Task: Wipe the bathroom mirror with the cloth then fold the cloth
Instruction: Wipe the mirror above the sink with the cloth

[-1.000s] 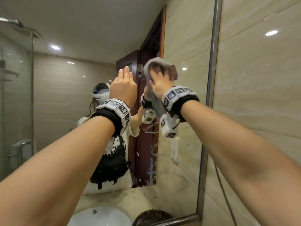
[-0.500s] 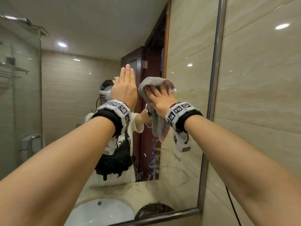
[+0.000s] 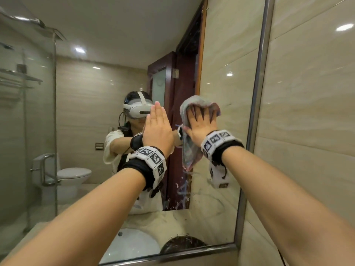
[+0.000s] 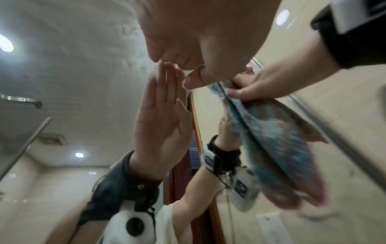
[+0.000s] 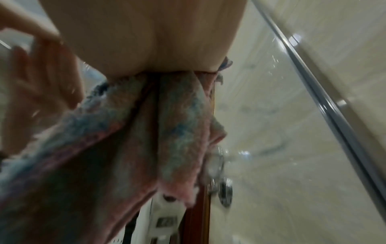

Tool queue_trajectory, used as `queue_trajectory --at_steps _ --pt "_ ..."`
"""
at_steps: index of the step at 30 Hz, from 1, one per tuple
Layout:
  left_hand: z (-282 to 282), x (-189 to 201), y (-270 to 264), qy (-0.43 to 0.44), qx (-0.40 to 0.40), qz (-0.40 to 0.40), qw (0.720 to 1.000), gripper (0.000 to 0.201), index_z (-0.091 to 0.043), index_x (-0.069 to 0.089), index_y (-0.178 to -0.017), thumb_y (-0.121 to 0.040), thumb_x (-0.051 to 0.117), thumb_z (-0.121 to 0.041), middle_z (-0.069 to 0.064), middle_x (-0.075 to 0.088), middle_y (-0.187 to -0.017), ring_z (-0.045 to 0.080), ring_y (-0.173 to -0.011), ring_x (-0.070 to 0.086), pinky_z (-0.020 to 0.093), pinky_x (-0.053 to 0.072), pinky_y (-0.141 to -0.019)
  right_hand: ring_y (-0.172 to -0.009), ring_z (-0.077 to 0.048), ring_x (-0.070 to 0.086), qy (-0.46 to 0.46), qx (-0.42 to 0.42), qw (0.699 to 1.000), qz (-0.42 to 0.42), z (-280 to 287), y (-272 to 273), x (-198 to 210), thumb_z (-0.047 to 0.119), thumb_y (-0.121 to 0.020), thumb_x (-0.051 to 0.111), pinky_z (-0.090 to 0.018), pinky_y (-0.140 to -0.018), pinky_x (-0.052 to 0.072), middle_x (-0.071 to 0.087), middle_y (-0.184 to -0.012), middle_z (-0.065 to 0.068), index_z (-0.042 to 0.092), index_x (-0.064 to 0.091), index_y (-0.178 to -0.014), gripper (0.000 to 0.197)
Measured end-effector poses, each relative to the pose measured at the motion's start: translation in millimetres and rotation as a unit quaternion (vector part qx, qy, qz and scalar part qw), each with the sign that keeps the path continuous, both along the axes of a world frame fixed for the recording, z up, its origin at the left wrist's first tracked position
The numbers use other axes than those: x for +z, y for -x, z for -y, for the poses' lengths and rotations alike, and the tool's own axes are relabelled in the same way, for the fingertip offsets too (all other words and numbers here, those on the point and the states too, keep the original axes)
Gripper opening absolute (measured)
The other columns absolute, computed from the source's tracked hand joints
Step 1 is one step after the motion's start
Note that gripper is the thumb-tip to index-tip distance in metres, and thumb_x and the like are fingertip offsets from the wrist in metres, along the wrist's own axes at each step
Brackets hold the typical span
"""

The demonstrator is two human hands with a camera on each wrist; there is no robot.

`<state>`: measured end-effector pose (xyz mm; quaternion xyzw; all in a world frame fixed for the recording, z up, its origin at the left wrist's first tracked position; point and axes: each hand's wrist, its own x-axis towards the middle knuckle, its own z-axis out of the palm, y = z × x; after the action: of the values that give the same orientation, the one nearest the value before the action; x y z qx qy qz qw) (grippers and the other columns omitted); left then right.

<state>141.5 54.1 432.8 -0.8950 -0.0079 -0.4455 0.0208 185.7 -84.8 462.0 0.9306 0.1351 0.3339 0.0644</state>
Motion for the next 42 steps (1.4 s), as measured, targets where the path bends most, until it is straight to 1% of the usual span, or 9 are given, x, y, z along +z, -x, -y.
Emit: queue_trajectory --at_steps 5,11,15,20,25,27,30,36,42 --pt "1.2 1.3 1.0 -0.007 0.001 0.014 1.000 0.055 0.009 0.007 -0.145 -0.096 0.025 -0.009 0.029 0.003 -0.153 0.037 -0.144 0.007 0.043 0.011 -0.118 -0.144 -0.034 -0.013 0.030 -0.012 0.998 -0.057 15.2 -0.6 -45.2 0.049 -0.097 0.022 -0.059 -0.113 -0.010 -0.009 -0.158 -0.003 0.021 -0.011 -0.149 0.067" --pt "-2.4 -0.9 -19.3 -0.037 -0.032 0.076 0.996 0.052 0.012 0.058 -0.117 -0.079 0.024 0.001 0.031 0.057 -0.124 0.039 -0.113 0.059 0.040 0.054 -0.086 -0.144 -0.034 -0.012 -0.012 0.004 0.999 -0.034 7.2 0.9 0.5 0.047 -0.098 0.025 -0.058 -0.113 -0.008 -0.010 -0.159 -0.002 0.022 -0.010 -0.149 0.068" --pt "-10.7 0.1 -11.0 -0.041 -0.059 0.088 0.993 0.055 0.012 0.040 -0.134 -0.084 0.017 0.003 0.032 0.039 -0.140 0.040 -0.129 0.043 0.043 0.046 -0.097 -0.144 -0.035 -0.014 -0.005 0.002 1.000 -0.011 -2.5 -1.5 14.6 0.048 -0.098 0.025 -0.058 -0.113 -0.010 -0.012 -0.158 -0.003 0.020 -0.012 -0.149 0.069" --pt "-14.6 0.9 -10.6 -0.053 -0.061 0.089 0.993 0.056 0.012 0.049 -0.127 -0.083 0.017 0.001 0.032 0.048 -0.133 0.041 -0.122 0.051 0.045 0.046 -0.097 -0.143 -0.039 -0.010 0.096 0.027 0.995 -0.023 2.9 1.7 -46.3 0.047 -0.098 0.025 -0.061 -0.109 -0.013 -0.007 -0.159 -0.006 0.021 -0.007 -0.150 0.066" --pt "-11.6 0.7 2.0 -0.028 -0.036 0.061 0.997 0.062 0.010 0.026 -0.141 -0.084 0.003 0.000 0.030 0.024 -0.148 0.040 -0.138 0.028 0.045 0.031 -0.109 -0.135 -0.047 0.029 0.193 0.028 0.980 -0.046 6.9 7.0 -110.8 0.044 -0.093 0.030 -0.067 -0.104 0.005 0.038 -0.148 -0.012 0.020 0.036 -0.143 0.056" --pt "-10.6 2.2 8.4 -0.027 -0.031 0.037 0.998 0.053 0.007 0.016 -0.145 -0.092 0.011 0.005 0.028 0.012 -0.152 0.037 -0.142 0.017 0.044 0.029 -0.110 -0.141 -0.045 0.012 0.215 0.029 0.974 -0.070 10.4 5.3 -106.7 0.045 -0.096 0.027 -0.066 -0.106 -0.006 0.021 -0.156 -0.009 0.022 0.020 -0.149 0.058" --pt "-8.2 4.5 11.3 -0.033 -0.016 0.009 0.999 0.051 0.006 0.008 -0.146 -0.096 0.020 0.007 0.026 0.005 -0.154 0.035 -0.144 0.010 0.044 0.028 -0.111 -0.142 -0.042 0.011 0.222 0.063 0.972 -0.043 18.4 7.2 -81.6 0.051 -0.089 0.015 -0.065 -0.107 -0.006 0.021 -0.156 -0.006 0.025 0.018 -0.149 0.065" --pt "-8.0 5.9 14.2 -0.037 -0.003 -0.006 0.999 0.053 0.004 0.007 -0.147 -0.096 0.021 0.008 0.024 0.003 -0.155 0.033 -0.145 0.009 0.045 0.034 -0.106 -0.144 -0.032 -0.013 0.029 0.014 0.999 -0.007 -4.4 -0.9 7.5 0.049 -0.096 0.027 -0.059 -0.113 -0.008 -0.012 -0.158 -0.002 0.024 -0.012 -0.149 0.070" --pt "-10.2 4.1 12.2 -0.037 -0.004 -0.002 0.999 0.053 0.003 0.008 -0.147 -0.096 0.022 0.007 0.023 0.003 -0.155 0.032 -0.145 0.009 0.046 0.037 -0.104 -0.143 -0.037 -0.012 0.100 0.021 0.995 0.011 -10.2 5.1 -41.5 0.049 -0.097 0.024 -0.061 -0.112 -0.011 -0.009 -0.159 -0.005 0.020 -0.011 -0.149 0.069"
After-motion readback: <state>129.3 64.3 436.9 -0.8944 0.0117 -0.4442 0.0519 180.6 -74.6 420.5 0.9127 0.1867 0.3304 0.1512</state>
